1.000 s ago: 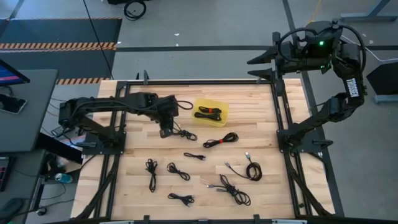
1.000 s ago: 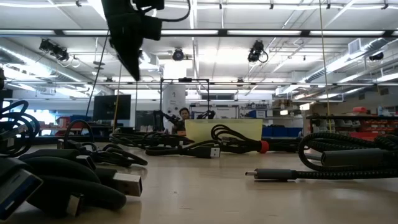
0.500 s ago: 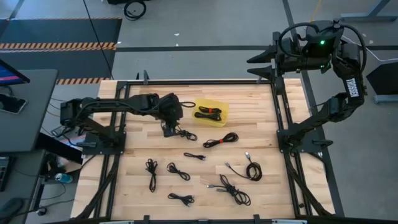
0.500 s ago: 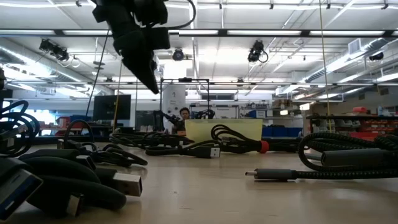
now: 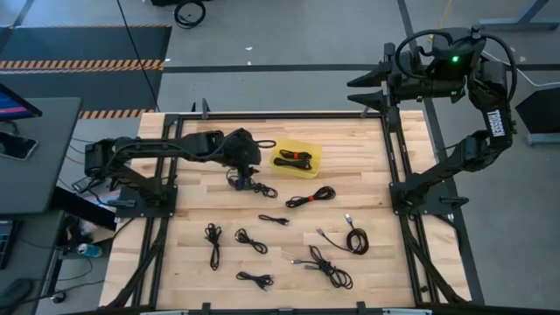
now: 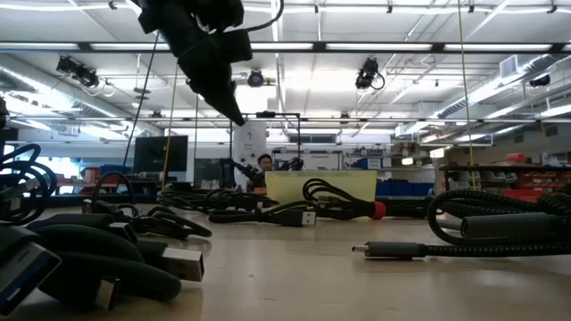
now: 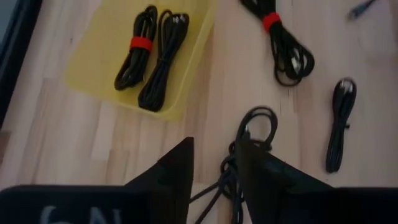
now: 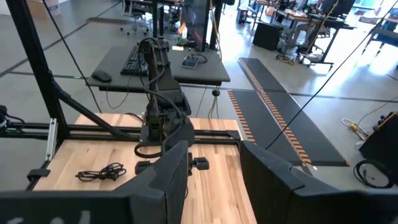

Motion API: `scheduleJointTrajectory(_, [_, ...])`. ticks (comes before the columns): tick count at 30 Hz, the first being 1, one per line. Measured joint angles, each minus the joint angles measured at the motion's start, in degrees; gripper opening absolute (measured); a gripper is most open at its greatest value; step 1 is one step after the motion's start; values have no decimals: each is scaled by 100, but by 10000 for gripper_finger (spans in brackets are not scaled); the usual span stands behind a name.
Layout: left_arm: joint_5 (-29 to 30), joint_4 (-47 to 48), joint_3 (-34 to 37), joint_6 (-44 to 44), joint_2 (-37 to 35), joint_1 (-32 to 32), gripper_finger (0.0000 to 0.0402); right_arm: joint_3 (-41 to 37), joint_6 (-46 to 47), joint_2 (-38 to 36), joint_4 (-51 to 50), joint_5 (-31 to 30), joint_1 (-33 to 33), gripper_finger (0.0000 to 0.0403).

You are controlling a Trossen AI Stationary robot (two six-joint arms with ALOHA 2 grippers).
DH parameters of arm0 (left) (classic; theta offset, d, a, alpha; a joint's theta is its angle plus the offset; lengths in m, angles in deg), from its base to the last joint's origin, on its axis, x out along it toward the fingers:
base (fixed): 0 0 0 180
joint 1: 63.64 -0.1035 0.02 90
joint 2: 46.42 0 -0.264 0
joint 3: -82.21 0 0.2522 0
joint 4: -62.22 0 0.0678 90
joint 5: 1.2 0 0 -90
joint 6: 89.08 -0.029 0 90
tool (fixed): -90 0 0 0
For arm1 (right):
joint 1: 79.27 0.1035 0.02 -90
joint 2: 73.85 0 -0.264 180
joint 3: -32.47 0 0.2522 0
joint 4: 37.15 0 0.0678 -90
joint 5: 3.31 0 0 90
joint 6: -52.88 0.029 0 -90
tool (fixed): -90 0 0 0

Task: Pick and place USB-C Cables
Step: Put the black charger cable into the yellow bin

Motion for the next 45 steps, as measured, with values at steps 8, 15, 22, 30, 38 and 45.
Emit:
scheduleJointTrajectory(8, [12,223,0,-490,0,11,200,0,-13,0,-2,7,0,152])
scheduleJointTrajectory(15, [-124,613,0,-820,368,13,203,2,-13,0,-9,13,0,152])
scheduleJointTrajectory(22, [-161,453,2,-901,902,57,192,2,-10,0,-23,17,0,152])
scheduleJointTrajectory(30, [-162,372,2,-1182,1309,141,199,1,-8,2,-43,17,0,152])
scheduleJointTrajectory(38, [-179,86,2,-1170,1635,278,199,1,-4,1,-50,17,0,152])
scheduleJointTrajectory(45, [-244,-108,0,-1007,1894,276,199,1,0,2,-54,20,0,152])
